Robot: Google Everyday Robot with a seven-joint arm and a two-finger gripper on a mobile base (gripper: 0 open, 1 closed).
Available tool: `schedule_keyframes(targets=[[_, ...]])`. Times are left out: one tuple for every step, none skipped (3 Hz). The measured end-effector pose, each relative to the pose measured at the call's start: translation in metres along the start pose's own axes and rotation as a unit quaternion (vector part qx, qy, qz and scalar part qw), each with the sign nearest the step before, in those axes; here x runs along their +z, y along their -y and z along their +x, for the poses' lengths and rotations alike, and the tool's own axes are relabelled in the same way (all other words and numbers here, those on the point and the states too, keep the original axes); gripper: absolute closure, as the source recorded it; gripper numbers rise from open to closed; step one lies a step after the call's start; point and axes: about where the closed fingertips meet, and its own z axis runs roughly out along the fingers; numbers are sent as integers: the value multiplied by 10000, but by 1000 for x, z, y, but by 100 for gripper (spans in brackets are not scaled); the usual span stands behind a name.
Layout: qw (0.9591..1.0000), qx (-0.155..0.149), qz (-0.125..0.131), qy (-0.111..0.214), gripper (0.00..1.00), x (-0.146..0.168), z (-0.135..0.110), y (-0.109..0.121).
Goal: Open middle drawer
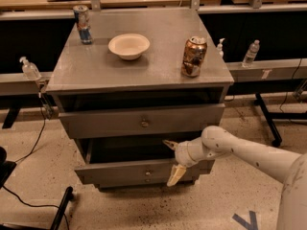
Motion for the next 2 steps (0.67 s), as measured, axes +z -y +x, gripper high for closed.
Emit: schedule_keyframes(targets=[[9997, -34, -155, -194, 19, -1, -3, -8], [9992, 17, -264, -311, 43, 0, 0, -16]])
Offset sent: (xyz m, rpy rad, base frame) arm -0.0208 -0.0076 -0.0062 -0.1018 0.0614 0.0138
